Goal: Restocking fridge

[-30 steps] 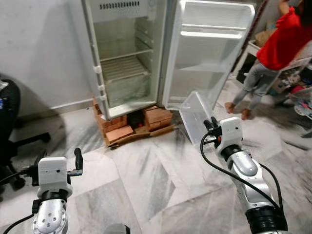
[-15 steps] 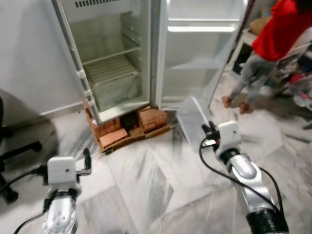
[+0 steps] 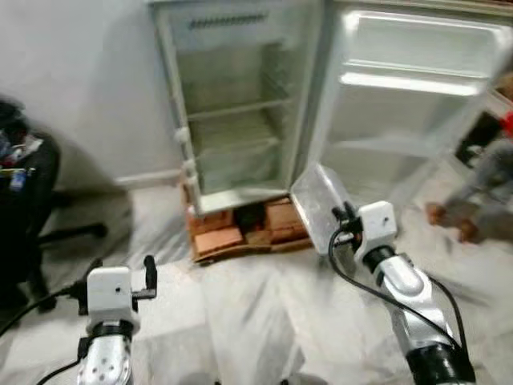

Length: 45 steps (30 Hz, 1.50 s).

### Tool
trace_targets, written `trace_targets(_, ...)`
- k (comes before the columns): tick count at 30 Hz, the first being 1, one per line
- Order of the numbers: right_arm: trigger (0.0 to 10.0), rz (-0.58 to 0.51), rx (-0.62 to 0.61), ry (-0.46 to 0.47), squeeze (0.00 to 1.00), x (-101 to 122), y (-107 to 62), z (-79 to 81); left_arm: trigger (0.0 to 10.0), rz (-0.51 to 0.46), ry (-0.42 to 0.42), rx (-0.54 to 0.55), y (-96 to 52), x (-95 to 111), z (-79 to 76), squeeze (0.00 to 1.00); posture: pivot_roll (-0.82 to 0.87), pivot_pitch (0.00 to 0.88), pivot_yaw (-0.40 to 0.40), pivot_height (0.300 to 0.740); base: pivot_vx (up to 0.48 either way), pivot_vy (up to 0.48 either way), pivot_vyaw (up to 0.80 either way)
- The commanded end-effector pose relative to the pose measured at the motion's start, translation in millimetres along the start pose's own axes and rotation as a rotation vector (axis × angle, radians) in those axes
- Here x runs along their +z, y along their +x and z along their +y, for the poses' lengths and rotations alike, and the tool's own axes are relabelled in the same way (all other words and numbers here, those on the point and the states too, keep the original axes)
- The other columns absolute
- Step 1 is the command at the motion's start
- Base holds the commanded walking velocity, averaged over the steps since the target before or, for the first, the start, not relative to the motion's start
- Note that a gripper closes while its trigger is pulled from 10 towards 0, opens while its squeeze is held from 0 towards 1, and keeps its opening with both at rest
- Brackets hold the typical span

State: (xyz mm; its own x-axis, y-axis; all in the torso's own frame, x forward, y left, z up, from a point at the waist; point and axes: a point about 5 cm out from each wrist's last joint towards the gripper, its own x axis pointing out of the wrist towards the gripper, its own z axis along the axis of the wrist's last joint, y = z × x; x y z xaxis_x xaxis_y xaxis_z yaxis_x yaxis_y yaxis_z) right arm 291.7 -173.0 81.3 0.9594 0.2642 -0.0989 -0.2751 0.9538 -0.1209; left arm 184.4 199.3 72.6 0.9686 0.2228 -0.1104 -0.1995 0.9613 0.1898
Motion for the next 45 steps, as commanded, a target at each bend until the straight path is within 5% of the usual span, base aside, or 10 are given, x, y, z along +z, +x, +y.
trace_targets(1, 10.0, -0.031, 0.013, 0.004, 0.00, 7, 5.7, 5.0, 10.0, 0.018, 0.004, 0.037, 0.5, -3, 7.4, 0.00, 0.10, 0.074, -0.047, 0.740, 0.356, 0.000, 0.68)
trace_targets(17, 10.0, -0.020, -0.041, 0.061, 0.00, 8, 13.0, 3.7, 10.0, -0.007, -0.001, 0.014, 8.4, 2, 8.0, 0.00, 0.11, 0.072, -0.064, 0.740, 0.076, 0.000, 0.04)
trace_targets(30, 10.0, -0.013, -0.010, 0.082, 0.00, 7, 12.5, 11.3, 10.0, 0.027, 0.004, -0.037, -3.7, -5, -1.5, 0.00, 0.10, 0.095, -0.045, 0.740, 0.318, 0.000, -0.34)
trace_targets(45, 10.0, 0.008, 0.005, 0.112, 0.00, 1, 11.4, 11.9, 10.0, 0.030, 0.009, 0.005, -8.4, -6, 14.9, 0.00, 0.11, 0.101, -0.029, 0.740, 0.439, 0.000, 0.00)
